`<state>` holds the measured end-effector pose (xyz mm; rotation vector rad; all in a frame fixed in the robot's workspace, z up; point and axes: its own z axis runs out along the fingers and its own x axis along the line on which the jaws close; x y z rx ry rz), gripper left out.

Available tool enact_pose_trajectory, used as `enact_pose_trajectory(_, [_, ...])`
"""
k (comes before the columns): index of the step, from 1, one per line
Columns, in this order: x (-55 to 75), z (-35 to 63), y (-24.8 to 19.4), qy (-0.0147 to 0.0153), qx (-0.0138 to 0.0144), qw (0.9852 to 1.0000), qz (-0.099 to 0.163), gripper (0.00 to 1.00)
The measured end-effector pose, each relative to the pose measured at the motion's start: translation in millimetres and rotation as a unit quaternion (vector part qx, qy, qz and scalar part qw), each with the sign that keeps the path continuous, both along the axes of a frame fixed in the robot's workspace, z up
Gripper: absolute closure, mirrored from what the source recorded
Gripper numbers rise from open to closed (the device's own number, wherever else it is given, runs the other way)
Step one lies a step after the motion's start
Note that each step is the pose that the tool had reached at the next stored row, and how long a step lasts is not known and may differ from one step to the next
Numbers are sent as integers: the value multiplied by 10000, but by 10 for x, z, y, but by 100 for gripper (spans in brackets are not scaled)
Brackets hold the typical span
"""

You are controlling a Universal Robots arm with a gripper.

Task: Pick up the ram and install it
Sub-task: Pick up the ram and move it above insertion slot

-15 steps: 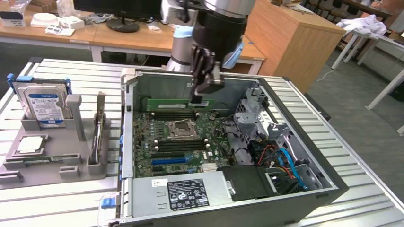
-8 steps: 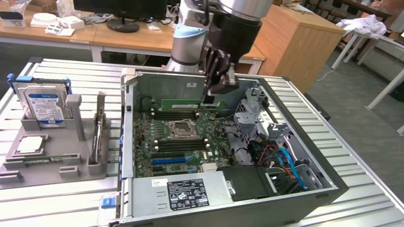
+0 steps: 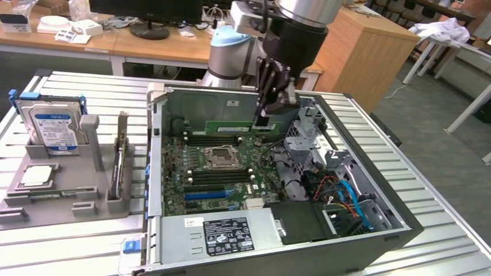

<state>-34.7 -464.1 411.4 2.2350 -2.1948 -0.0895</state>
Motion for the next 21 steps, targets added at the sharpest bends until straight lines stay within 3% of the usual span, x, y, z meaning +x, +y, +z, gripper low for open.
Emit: enact_pose_trajectory(21, [31,-4,7,0,0,9999,-114,89])
